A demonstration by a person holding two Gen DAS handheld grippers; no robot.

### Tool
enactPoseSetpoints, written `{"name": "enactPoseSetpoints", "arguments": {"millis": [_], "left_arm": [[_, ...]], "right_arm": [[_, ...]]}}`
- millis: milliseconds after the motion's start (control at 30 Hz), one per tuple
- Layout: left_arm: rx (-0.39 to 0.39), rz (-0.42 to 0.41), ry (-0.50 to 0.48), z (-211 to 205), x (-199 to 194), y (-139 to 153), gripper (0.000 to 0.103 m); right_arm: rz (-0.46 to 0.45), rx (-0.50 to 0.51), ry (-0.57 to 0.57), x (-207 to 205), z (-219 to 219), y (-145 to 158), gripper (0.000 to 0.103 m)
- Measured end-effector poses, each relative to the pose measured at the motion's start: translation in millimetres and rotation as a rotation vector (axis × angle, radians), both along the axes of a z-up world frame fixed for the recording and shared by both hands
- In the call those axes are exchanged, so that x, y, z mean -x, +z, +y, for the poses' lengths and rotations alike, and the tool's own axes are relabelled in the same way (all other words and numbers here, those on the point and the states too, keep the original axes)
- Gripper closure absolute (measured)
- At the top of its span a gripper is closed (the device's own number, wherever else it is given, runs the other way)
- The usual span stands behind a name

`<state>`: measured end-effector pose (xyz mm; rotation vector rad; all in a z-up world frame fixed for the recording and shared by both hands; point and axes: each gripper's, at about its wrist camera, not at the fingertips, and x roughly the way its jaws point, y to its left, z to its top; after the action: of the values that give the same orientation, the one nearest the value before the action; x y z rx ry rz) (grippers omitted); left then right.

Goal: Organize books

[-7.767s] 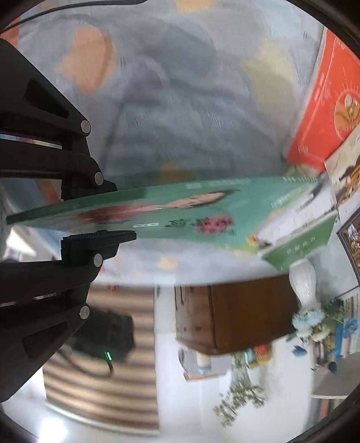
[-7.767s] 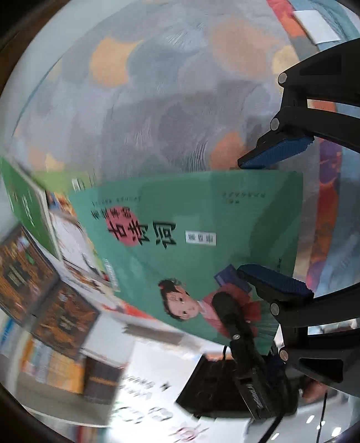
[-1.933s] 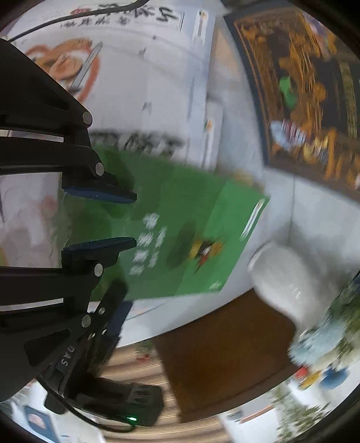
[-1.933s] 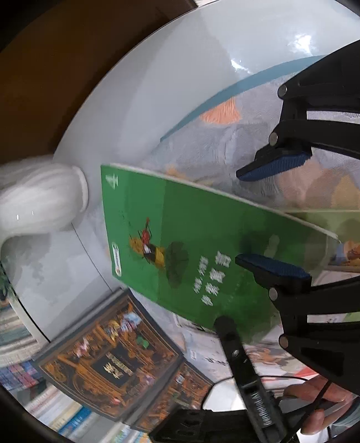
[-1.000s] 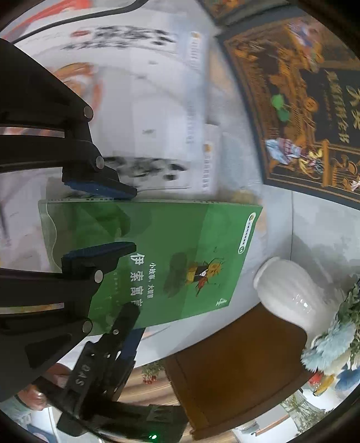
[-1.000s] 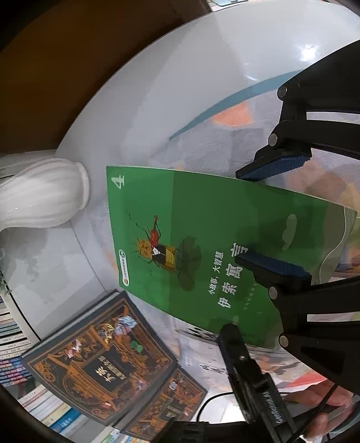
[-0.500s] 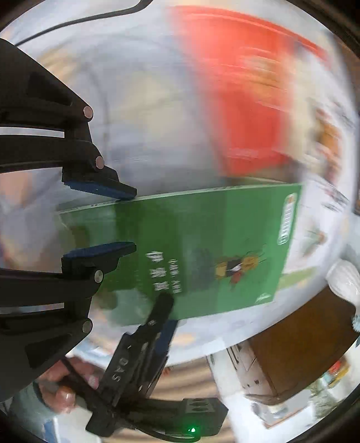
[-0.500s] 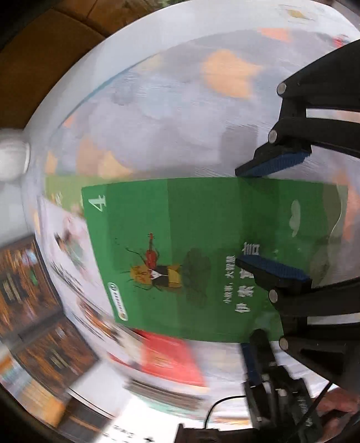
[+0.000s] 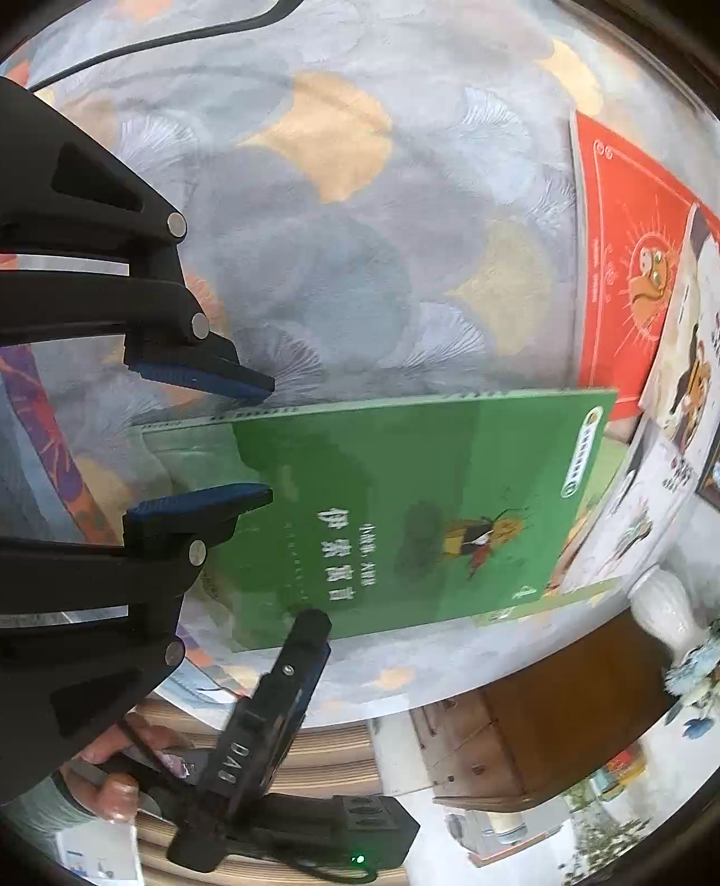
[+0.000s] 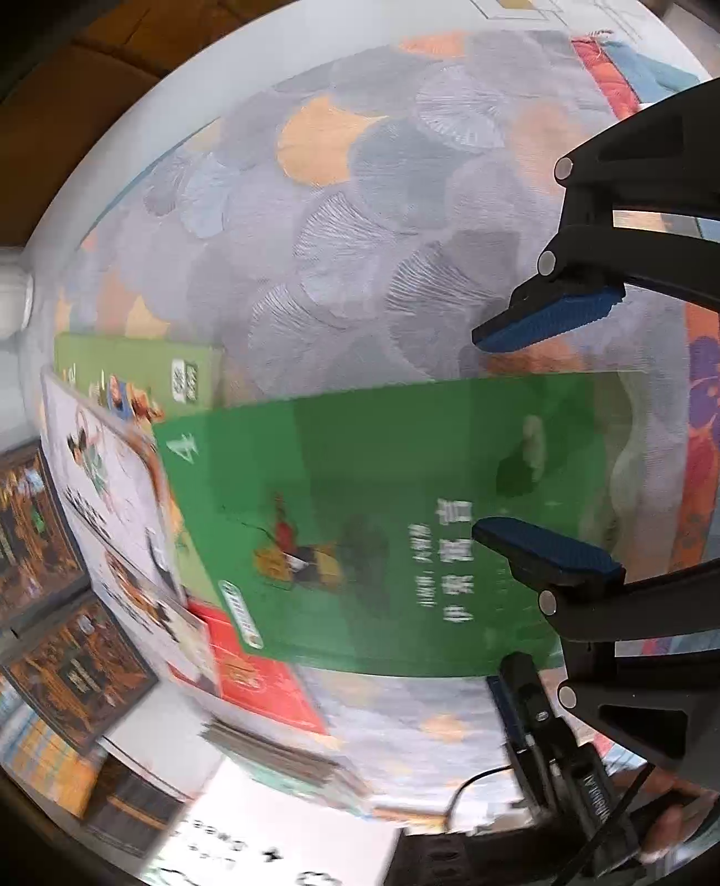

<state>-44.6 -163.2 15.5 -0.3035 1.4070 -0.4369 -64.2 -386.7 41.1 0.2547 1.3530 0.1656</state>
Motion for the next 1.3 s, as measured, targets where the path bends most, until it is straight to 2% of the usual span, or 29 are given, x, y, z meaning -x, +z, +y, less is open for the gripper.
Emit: {"name": "enactPoseSetpoints", "arguments": {"millis": [100, 167, 267, 367, 433, 533, 567, 633, 700, 767, 900, 1000, 1033, 1067, 1167, 1300], "left_arm": [[0.012, 0.028, -0.024, -0.2, -6.9, 0.7, 0.072], [0.035, 0.052, -0.005, 5.4, -9.8, 0.3, 0.072], [0.043, 0.046, 0.008, 10.1, -6.4, 1.3, 0.072], [0.091, 0.038, 0.038, 15.7, -1.4, 2.4, 0.072], [0.203, 0.061, 0.087, 25.9, -1.2, 1.3, 0.072], [0.43, 0.062, 0.134, 40.1, 0.6, 10.0, 0.072], [0.459, 0.054, 0.13, 39.8, 0.9, 13.8, 0.072], [0.434, 0.032, 0.114, 33.5, 0.2, 16.5, 0.072], [0.372, 0.046, 0.1, 25.9, -2.1, 9.9, 0.074], [0.308, 0.041, 0.093, 16.2, -1.1, 3.5, 0.088], [0.272, 0.042, 0.095, 7.2, 0.8, -3.7, 0.09], [0.334, 0.067, 0.099, 4.7, -2.9, -2.9, 0.09], [0.379, 0.075, 0.11, 7.1, -4.1, 0.6, 0.091], [0.441, 0.084, 0.128, 10.5, -7.7, 4.7, 0.091], [0.557, 0.092, 0.164, 17.7, -15.6, 14.9, 0.091], [0.616, 0.119, 0.186, 17.6, -21.8, 16.5, 0.091]], "right_arm": [[-0.041, 0.109, 0.047, 7.1, 14.7, 1.5, 0.046], [-0.086, 0.179, 0.096, 13.1, 26.2, 4.5, 0.048], [-0.094, 0.174, 0.113, 15.3, 30.8, 3.9, 0.049], [-0.09, 0.129, 0.089, 18.0, 20.7, 2.0, 0.049], [-0.088, 0.114, 0.072, 16.4, 15.1, 0.7, 0.049], [-0.083, 0.068, 0.041, 15.1, 8.2, -0.4, 0.048], [-0.079, 0.054, 0.03, 17.8, 5.2, 0.3, 0.048], [-0.074, 0.026, 0.012, 17.1, -0.4, -0.3, 0.048], [-0.071, 0.007, 0.002, 17.0, -2.2, -1.2, 0.046], [-0.071, 0.002, 0.006, 18.0, -1.1, -1.1, 0.042], [-0.071, 0.021, 0.015, 19.2, 2.0, -1.0, 0.042], [-0.03, -0.078, -0.028, 16.3, -10.1, -0.6, 0.042], [-0.018, -0.114, -0.04, 14.3, -15.2, -1.1, 0.042], [-0.002, -0.172, -0.062, 13.6, -23.4, -0.9, 0.042], [0.009, -0.372, -0.156, 17.6, -54.6, 0.1, 0.04], [0.033, -0.498, -0.233, 24.0, -82.1, -8.8, 0.037]]}}
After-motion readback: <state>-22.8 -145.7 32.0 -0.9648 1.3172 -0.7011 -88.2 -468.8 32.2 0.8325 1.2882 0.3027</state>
